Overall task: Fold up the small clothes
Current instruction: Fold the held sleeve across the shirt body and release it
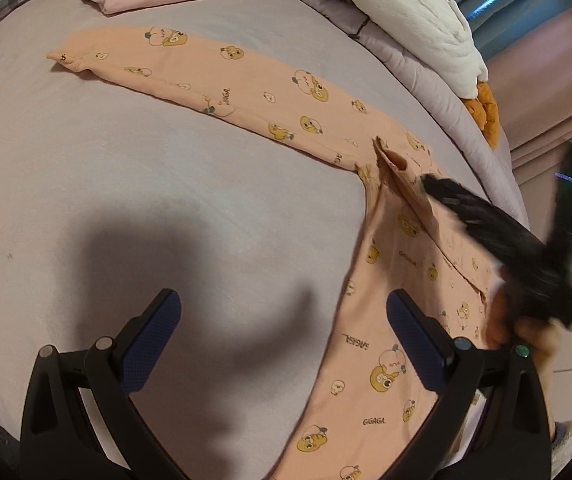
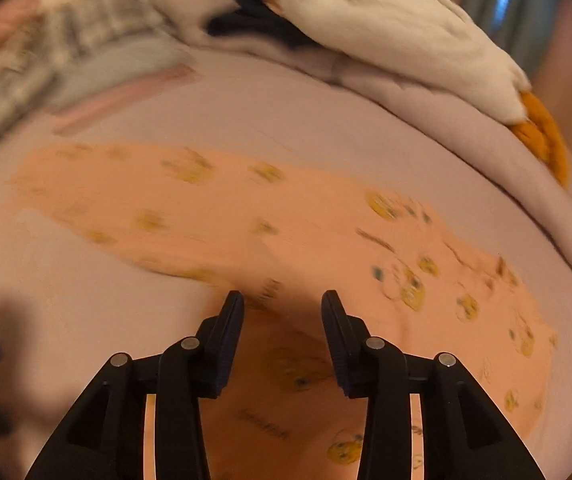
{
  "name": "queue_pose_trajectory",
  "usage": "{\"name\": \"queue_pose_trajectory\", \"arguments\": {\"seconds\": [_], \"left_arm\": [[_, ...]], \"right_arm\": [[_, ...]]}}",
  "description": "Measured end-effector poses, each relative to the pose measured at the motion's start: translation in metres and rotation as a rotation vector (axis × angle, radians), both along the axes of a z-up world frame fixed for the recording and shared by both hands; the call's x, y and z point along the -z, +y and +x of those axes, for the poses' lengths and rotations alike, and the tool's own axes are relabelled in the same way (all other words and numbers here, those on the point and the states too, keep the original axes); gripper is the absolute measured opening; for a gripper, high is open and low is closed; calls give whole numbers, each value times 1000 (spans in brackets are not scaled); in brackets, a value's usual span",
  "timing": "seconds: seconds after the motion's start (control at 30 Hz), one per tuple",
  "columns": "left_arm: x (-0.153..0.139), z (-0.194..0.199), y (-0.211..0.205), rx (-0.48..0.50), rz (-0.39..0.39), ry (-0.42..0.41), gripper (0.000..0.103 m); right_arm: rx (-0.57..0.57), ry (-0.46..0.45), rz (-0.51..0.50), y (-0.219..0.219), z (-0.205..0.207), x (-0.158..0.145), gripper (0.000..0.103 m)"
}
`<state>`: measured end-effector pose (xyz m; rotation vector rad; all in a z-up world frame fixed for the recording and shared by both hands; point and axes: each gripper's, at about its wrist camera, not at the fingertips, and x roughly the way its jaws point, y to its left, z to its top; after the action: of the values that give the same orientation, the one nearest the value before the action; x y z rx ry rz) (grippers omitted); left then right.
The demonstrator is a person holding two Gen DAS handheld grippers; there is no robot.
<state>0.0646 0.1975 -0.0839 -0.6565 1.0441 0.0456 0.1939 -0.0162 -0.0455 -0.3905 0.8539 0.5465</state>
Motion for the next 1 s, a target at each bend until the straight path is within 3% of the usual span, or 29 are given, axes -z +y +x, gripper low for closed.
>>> {"name": "queue_pose_trajectory", "arguments": {"seconds": [0.03, 0.1, 0.2, 0.27, 0.4, 0.5, 0.67, 0.77, 0.83, 1.0], "left_arm": [[1, 0, 2, -5, -2, -1, 103], [3, 0, 7, -17, -12, -4, 103], [4, -3, 16, -43, -28, -13, 103], [6, -5, 26, -71, -50, -26, 102], [7, -8, 43, -123, -68, -39, 102], [5, -14, 52, -145, -53, -43, 102], [9, -19, 61, -153, -54, -41, 102], [14, -20, 69, -159, -69, -30, 102], [15, -19, 71, -162, -73, -31, 102], [15, -18, 76, -159, -100, -54, 102]], "right_arm": [[-34, 28, 80, -11, -2, -13, 48], [-39, 76, 238, -41, 4, -36, 66], [47, 92, 318, -74, 18, -44, 66], [114, 91, 282, -84, 27, -38, 64], [137, 123, 244, -75, 25, -18, 35], [113, 103, 241, -52, 26, -10, 22], [120, 110, 184, -20, 33, 16, 20], [112, 113, 85, 0, 31, 38, 20], [100, 71, 58, 5, 26, 39, 20], [126, 115, 83, -3, 25, 24, 20]]}}
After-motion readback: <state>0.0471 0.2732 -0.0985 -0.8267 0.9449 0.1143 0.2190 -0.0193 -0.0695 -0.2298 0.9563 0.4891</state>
